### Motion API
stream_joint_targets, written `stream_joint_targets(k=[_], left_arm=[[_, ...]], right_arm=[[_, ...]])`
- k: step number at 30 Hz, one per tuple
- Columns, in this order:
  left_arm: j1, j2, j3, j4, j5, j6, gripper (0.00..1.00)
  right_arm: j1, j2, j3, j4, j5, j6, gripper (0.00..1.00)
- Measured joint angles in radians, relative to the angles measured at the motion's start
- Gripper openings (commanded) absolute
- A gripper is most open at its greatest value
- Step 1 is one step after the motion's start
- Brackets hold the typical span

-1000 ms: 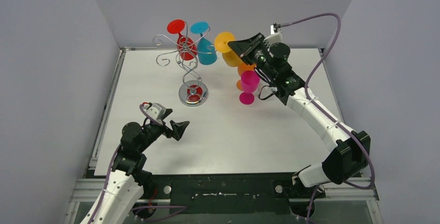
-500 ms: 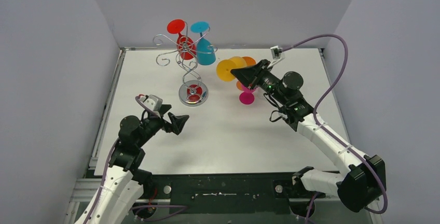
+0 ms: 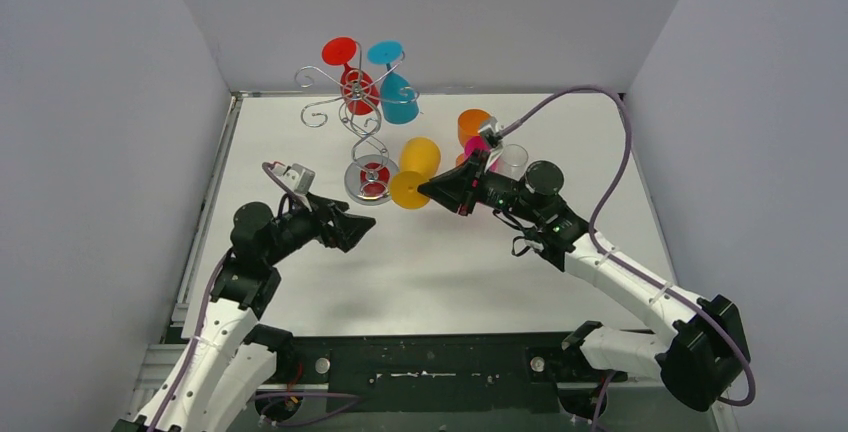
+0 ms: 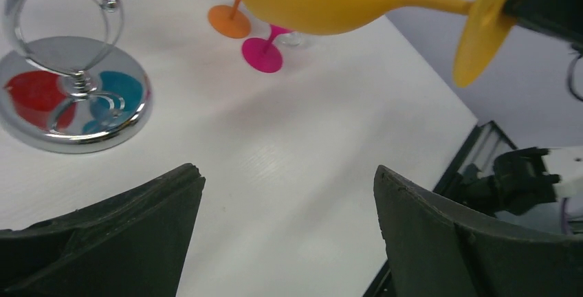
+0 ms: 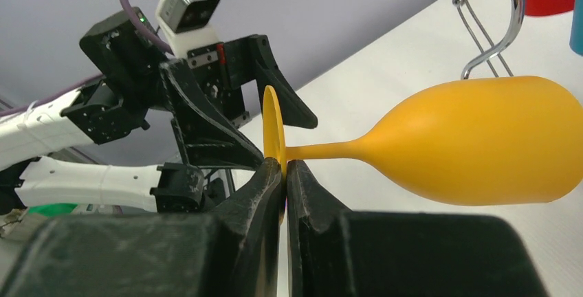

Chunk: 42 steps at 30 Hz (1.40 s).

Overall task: Take the wine glass off the wine glass rack
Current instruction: Place the wine glass at the center of the board.

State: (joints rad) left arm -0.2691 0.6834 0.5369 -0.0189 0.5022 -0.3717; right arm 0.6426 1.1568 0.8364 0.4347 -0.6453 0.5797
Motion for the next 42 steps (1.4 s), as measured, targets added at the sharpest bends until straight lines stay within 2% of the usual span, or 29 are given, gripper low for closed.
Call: stream_joint_targets(k=[4, 8, 14, 18, 22, 28, 32, 34, 38, 42], left_arm=[[0.002, -0.035, -0.064, 0.135, 0.101, -0.150, 0.83], [0.002, -0.072, -0.130, 0.301, 0.178, -0.293, 0.71], [0.002, -0.003, -0.151, 0.499, 0.261, -0.438, 0.62], [0.002, 0.035, -0.165, 0.547, 0.286, -0.486, 0.52], [0.002, 0.027, -0.182, 0.564, 0.291, -0.509, 0.50], [-0.013, 0.030, -0.188, 0.582, 0.301, -0.518, 0.50], [-0.066, 0.076, -0.188, 0.590, 0.309, -0.516, 0.49], [-0.111, 0.098, -0.186, 0.581, 0.303, -0.508, 0.43], [-0.190, 0.114, -0.156, 0.524, 0.259, -0.462, 0.21], [-0.211, 0.116, -0.142, 0.473, 0.207, -0.422, 0.01]], right_arm=[[-0.001, -0.010, -0.065, 0.017, -0.031, -0.005, 0.00], [-0.002, -0.009, -0.141, 0.056, -0.069, 0.034, 0.00], [-0.002, 0.080, -0.167, 0.245, -0.175, 0.177, 0.00], [-0.001, 0.166, -0.187, 0.378, -0.229, 0.288, 0.00], [-0.001, 0.196, -0.202, 0.449, -0.256, 0.357, 0.00], [-0.001, 0.195, -0.202, 0.460, -0.264, 0.364, 0.00], [0.004, 0.192, -0.202, 0.417, -0.263, 0.335, 0.00], [0.011, 0.192, -0.198, 0.379, -0.261, 0.311, 0.00], [0.027, 0.192, -0.189, 0.338, -0.261, 0.280, 0.00], [0.027, 0.173, -0.184, 0.317, -0.261, 0.250, 0.10]])
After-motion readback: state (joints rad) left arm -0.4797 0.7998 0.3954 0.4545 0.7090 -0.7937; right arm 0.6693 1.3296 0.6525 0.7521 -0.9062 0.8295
